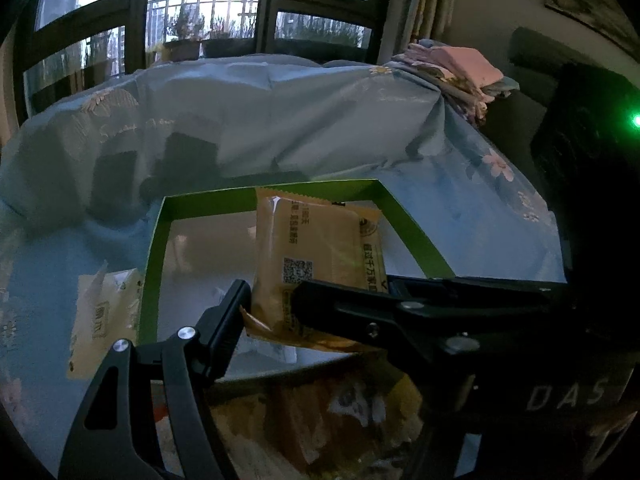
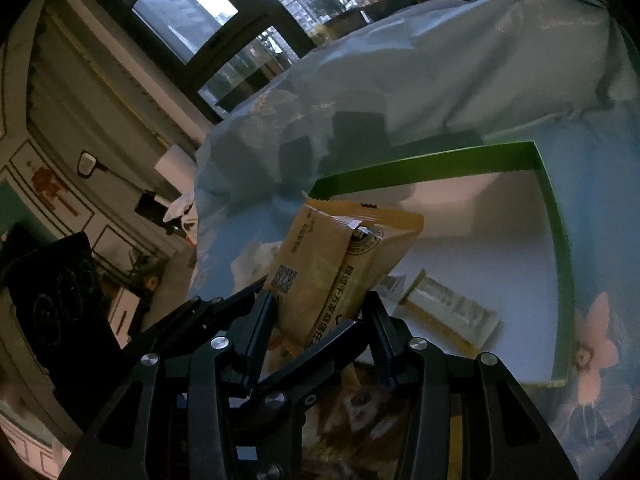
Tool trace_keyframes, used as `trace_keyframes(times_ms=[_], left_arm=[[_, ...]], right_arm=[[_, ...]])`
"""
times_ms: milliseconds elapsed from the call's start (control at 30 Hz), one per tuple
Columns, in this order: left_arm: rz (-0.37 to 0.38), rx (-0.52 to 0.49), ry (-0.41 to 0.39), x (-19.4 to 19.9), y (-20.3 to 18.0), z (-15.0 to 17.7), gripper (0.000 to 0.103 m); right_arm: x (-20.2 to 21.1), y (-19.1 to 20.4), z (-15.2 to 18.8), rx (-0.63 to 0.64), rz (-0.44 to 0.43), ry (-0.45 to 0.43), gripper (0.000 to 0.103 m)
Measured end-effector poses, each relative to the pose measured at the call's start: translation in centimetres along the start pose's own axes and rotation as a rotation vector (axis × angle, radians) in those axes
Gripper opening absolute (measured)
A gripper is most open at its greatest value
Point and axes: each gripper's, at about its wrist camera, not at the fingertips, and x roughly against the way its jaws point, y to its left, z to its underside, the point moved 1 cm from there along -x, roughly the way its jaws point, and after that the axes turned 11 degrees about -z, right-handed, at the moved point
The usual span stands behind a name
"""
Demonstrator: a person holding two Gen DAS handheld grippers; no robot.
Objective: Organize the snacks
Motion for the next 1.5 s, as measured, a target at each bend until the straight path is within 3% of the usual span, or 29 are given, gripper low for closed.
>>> trace_keyframes(times_ms=[600,1500], left_arm=[[0.011,0.016,0.088,-5.1,0.2,0.1,0.07],[-0.018,0.02,0.184,-7.2,0.3,1.1,0.077]], right_arm=[[-3.1,-3.8,-1.1,-0.046,0.025,0.052,0.047],[-5.1,-5.3,-1.3,-0.069,0.085,0.098,0.047]])
